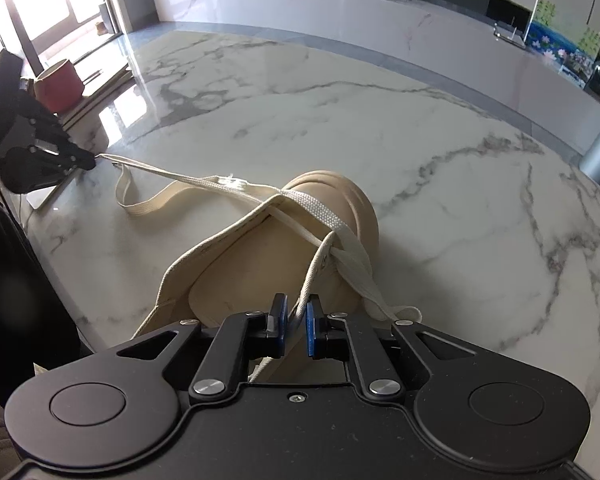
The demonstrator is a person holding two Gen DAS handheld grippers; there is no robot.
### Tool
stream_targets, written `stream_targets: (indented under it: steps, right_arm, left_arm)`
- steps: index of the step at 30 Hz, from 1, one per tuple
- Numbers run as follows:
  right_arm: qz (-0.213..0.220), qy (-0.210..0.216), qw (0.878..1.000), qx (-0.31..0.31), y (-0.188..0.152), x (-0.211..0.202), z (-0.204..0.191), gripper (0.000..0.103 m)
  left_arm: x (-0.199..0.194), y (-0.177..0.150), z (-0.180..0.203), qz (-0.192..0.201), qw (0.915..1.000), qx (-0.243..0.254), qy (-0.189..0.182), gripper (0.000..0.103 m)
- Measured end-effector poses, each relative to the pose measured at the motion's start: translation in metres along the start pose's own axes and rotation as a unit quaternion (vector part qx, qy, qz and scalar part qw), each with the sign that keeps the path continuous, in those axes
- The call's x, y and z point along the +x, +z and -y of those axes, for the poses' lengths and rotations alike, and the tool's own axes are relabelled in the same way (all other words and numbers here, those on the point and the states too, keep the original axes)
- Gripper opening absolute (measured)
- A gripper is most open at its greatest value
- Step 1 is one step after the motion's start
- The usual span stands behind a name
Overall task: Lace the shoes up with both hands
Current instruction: 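Pull the lace through the eyelet with the left tool while the right tool holds the lace at the shoe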
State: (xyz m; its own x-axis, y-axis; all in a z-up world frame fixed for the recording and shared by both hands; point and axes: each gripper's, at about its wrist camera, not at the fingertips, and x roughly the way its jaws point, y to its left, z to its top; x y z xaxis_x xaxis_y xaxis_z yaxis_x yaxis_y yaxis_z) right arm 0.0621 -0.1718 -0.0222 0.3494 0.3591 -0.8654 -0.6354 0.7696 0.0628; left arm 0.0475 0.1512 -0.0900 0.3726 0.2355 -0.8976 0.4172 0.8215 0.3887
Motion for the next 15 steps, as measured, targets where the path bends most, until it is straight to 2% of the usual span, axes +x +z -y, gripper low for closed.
stream_targets:
  steps: [6,15]
  right_arm:
    - [0.001,0.002,1.000,0.004,-0.002,-0.001,0.002,0.008]
    - [0.001,-0.005,1.000,0.009,-0.002,-0.002,0.005,0.006]
  left_arm:
    - [0.018,0.001,-0.002,-0.016,0.9998,0.010,-0.002,0.001]
    - [0.022,0.004,-0.004,-0.032,0.9994,0.013,0.008,0.001]
